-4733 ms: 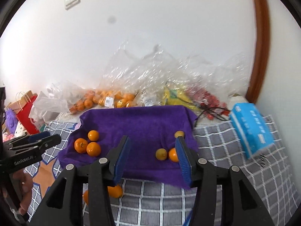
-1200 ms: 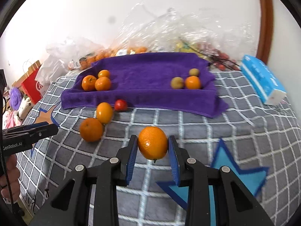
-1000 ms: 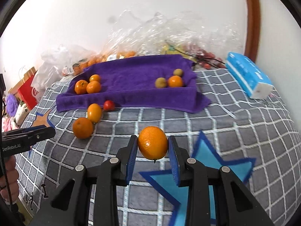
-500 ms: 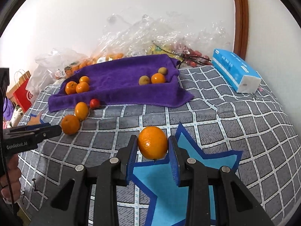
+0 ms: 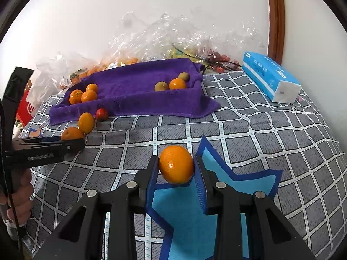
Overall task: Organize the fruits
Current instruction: 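Grasp the large orange with the left tool while the right tool holds its tangerine, then carry both fruits over the purple towel and lower them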
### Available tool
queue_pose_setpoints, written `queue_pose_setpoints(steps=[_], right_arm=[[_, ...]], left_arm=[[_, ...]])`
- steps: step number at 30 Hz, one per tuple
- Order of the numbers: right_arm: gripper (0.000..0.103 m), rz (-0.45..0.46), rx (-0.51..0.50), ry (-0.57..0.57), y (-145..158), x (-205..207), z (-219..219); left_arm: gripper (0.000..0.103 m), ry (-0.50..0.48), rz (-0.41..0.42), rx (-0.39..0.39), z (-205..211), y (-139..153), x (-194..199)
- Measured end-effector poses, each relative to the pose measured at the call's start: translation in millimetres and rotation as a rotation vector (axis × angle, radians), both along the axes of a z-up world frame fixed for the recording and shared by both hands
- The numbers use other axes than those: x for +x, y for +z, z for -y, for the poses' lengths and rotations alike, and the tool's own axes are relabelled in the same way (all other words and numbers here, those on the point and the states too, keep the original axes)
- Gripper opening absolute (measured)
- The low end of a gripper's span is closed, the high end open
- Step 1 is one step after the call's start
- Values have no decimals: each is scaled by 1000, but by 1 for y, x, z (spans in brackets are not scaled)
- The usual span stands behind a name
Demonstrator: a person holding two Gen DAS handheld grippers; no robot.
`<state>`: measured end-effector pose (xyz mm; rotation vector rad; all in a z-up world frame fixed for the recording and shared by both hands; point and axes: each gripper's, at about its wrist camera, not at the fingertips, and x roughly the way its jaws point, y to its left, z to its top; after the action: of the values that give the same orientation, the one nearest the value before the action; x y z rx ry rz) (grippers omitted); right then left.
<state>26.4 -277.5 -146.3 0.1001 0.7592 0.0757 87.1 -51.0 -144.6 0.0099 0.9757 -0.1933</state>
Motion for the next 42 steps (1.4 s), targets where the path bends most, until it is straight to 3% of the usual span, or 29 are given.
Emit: queue_pose_setpoints(steps=[3, 10, 19, 34, 42], right_arm=[[32, -11, 2, 5, -2, 2, 0], [33, -14, 19, 22, -3, 3, 0], [33, 38, -59, 13, 5, -5, -12], [33, 114, 45, 79, 77, 32, -30], [33, 186, 66, 74, 106, 55, -33]], left_arm=[[42, -8, 14, 22, 4, -1, 1], [41, -14, 27, 1, -2, 2, -10], [41, 11, 30, -43, -20, 16, -26], [41, 65, 150, -44, -49, 76, -18], [41, 103, 185, -57, -64, 88, -3]])
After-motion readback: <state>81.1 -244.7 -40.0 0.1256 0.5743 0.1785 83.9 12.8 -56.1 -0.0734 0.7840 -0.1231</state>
